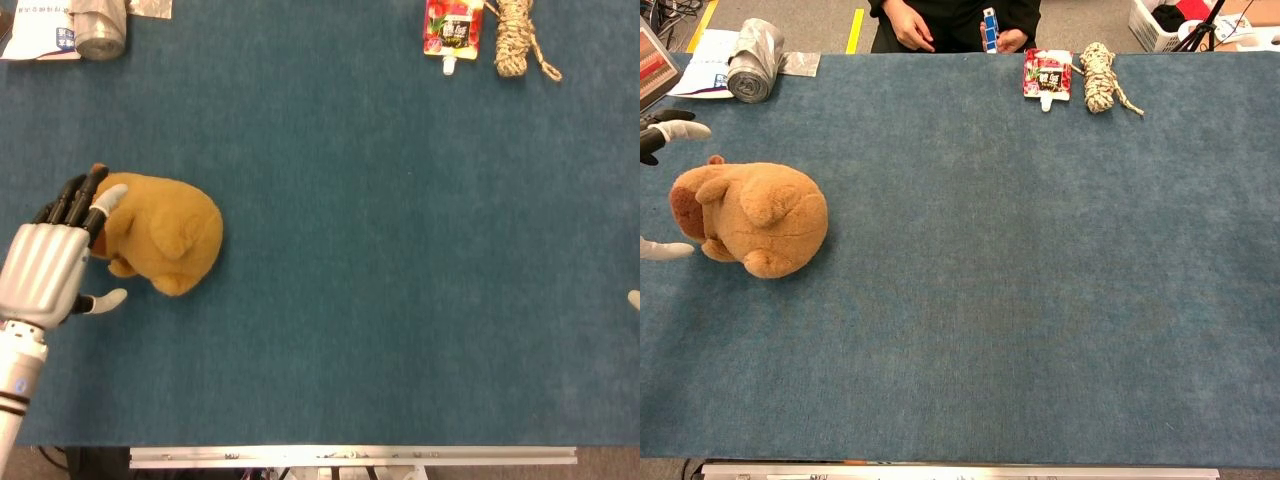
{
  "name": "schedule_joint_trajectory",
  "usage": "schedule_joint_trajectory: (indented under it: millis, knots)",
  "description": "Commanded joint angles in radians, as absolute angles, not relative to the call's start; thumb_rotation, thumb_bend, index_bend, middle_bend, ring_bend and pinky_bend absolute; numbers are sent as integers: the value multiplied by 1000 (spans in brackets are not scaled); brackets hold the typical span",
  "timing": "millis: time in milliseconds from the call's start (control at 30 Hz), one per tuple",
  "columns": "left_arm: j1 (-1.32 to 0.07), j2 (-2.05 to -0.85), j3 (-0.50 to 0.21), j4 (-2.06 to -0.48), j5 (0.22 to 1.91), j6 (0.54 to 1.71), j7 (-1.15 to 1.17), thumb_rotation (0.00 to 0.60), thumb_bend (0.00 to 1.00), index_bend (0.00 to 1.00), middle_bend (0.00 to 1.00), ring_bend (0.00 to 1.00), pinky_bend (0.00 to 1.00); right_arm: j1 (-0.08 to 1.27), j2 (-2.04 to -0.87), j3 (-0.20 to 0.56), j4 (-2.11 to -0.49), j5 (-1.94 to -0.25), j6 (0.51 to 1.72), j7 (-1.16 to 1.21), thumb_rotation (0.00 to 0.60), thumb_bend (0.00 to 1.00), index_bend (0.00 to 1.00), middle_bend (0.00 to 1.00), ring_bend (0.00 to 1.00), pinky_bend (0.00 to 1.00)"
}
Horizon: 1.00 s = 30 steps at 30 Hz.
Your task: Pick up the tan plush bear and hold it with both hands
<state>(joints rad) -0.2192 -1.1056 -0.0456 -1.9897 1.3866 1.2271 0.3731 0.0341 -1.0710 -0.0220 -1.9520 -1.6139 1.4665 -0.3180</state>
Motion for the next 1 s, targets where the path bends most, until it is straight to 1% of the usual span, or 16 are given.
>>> schedule_joint_trajectory:
  millis: [33,200,333,633,1000]
  knots:
    - [-256,-1106,-58,-1996,1323,1183,423,600,0,72,0,0,227,35,-1075,-23,-1947,-1613,1462,-314,600,0,167,237,222,511]
    - [-288,-1093,-60,-1986,1279,1151,460,600,0,30,0,0,221,38,-1084,-27,-1939,-1609,1451,-311,600,0,167,237,222,511]
    - [-313,-1095,-53,-1960,1270,1138,517,600,0,1,0,0,170,40,-1088,-29,-1940,-1610,1446,-315,600,0,167,237,222,511]
    - [-378,-1098,-50,-1917,1211,1076,586,600,0,0,0,0,154,47,-1104,-29,-1937,-1612,1435,-309,600,0,167,237,222,511]
    - [-446,-1144,-47,-1870,1173,1035,635,600,0,0,0,0,154,46,-1115,-31,-1926,-1616,1439,-301,600,0,167,237,222,511]
